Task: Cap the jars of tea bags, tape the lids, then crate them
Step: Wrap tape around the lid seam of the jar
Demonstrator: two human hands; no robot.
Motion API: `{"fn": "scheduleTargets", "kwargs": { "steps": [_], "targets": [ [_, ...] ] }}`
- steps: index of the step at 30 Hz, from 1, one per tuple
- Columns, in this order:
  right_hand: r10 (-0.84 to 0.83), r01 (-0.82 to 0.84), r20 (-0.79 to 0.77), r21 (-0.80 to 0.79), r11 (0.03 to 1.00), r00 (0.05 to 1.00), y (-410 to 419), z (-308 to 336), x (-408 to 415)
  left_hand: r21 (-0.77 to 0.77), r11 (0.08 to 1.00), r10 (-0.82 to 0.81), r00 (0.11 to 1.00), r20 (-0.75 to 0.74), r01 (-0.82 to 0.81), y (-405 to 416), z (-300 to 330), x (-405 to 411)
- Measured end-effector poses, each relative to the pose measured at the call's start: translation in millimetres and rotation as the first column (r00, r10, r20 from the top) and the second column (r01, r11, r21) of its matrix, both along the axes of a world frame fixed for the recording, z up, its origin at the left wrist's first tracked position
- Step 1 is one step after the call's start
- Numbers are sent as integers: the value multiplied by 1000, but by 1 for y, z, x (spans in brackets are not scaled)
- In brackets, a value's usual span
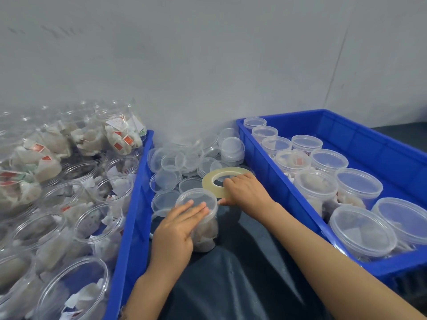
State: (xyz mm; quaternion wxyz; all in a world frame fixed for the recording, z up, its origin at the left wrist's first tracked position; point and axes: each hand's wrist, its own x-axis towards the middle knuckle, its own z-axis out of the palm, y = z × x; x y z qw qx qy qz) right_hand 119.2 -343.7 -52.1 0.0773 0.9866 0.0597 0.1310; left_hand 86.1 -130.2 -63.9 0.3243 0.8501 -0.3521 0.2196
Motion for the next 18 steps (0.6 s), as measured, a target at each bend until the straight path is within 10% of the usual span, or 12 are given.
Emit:
{"fn": "scheduleTargets", "kwargs": {
  "steps": [18],
  "targets": [
    [-61, 59, 77, 17, 998, 995, 34, -14, 40, -307, 952, -99, 960, -261, 14, -7, -5, 1]
  ]
}}
